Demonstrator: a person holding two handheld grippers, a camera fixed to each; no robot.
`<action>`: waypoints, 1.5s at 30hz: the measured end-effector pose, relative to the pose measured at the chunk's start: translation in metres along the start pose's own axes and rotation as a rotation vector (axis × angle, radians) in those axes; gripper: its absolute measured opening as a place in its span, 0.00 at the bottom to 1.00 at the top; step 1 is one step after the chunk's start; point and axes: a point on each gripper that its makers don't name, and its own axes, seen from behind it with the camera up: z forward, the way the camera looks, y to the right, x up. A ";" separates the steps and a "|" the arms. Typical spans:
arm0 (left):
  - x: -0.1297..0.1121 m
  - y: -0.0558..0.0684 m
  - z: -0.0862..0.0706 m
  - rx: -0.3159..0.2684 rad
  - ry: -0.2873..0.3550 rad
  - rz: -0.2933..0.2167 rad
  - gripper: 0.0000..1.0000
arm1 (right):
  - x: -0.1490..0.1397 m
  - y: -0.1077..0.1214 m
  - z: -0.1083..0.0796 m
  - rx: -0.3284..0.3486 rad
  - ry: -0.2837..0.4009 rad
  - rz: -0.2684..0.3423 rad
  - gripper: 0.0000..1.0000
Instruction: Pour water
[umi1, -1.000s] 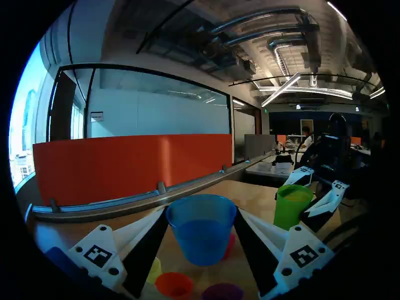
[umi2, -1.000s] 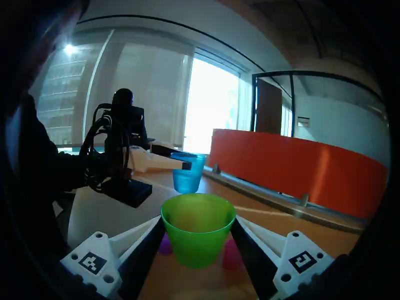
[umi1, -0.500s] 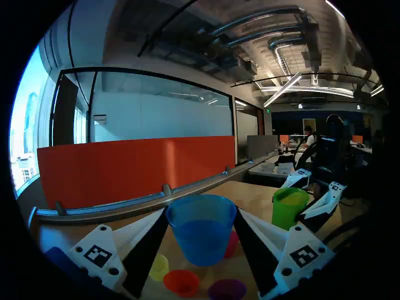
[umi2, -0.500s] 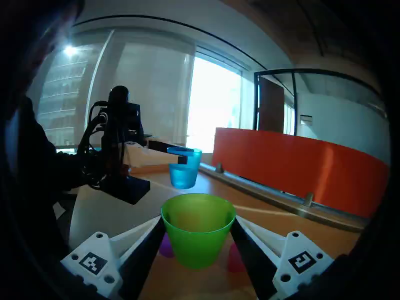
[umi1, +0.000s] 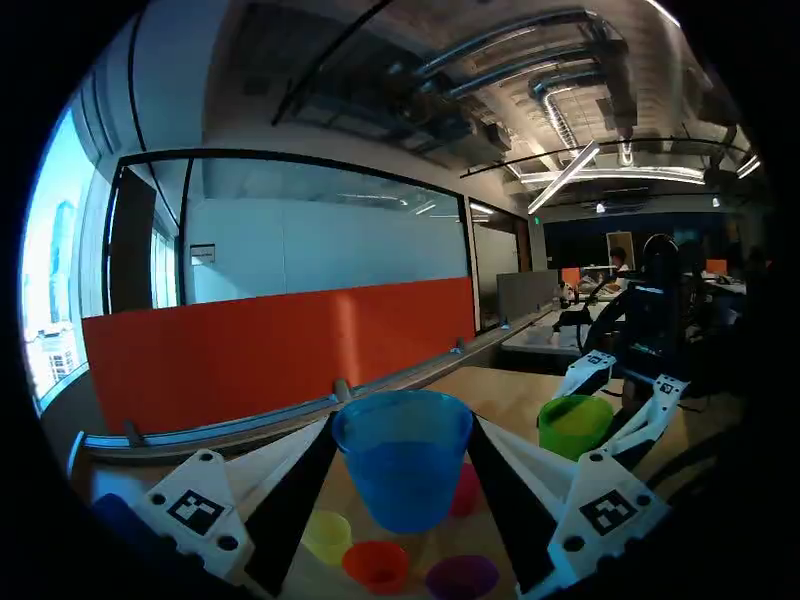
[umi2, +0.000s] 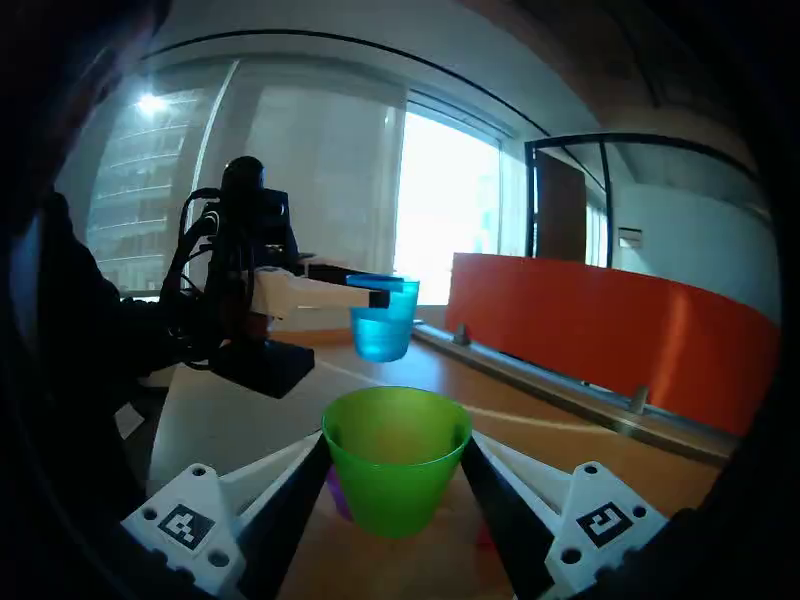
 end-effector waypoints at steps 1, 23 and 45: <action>0.002 0.000 -0.001 0.001 0.002 0.006 0.88 | 0.000 -0.001 0.001 0.004 -0.001 0.000 0.90; 0.028 0.002 -0.021 0.021 0.041 0.140 0.87 | -0.008 -0.018 0.022 0.078 0.000 0.020 0.90; 0.047 0.002 -0.028 0.038 0.059 0.266 0.87 | -0.012 -0.034 0.044 0.130 0.000 0.032 0.90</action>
